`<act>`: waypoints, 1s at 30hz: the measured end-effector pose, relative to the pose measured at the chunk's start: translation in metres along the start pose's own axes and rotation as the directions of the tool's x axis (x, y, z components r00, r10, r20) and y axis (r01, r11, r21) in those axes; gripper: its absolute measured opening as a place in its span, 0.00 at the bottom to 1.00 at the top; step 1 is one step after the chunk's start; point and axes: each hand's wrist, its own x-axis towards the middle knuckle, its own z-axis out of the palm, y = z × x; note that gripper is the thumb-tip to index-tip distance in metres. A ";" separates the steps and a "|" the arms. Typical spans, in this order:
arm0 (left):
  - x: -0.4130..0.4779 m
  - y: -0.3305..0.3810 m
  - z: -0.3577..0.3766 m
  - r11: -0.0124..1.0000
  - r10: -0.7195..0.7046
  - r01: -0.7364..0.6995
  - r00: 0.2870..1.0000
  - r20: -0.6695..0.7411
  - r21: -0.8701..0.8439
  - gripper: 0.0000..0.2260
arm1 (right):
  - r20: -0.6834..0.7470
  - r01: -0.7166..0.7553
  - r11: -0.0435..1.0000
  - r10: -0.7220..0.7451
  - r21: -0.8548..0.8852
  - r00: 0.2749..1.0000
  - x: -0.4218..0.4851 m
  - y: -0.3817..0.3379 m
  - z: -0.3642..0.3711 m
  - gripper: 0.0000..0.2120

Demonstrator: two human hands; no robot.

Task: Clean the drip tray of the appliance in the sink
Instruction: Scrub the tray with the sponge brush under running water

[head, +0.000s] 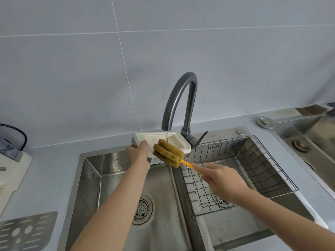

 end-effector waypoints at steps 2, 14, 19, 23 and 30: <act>0.000 -0.001 -0.001 0.999 -0.026 0.027 1.000 0.011 -0.046 0.16 | -0.013 0.022 0.997 -0.023 -0.073 1.000 -0.002 0.008 0.003 0.22; 0.020 0.003 -0.040 0.998 0.012 -0.013 1.000 -0.010 -0.069 0.17 | 0.046 -0.115 0.970 0.128 -0.213 0.991 0.003 0.030 -0.006 0.22; 0.025 0.003 -0.064 0.996 0.039 -0.039 0.999 -0.007 -0.082 0.20 | 0.104 -0.130 0.956 0.162 -0.264 0.981 0.010 0.033 -0.009 0.21; 0.026 0.001 -0.083 0.996 0.034 -0.031 0.999 0.036 -0.083 0.18 | 0.106 -0.188 0.943 0.224 -0.275 0.969 0.015 0.039 -0.013 0.20; 0.026 -0.001 -0.094 0.988 0.151 -0.154 0.981 0.122 0.017 0.19 | 0.078 -0.243 0.970 0.244 -0.020 0.967 0.027 0.022 -0.014 0.20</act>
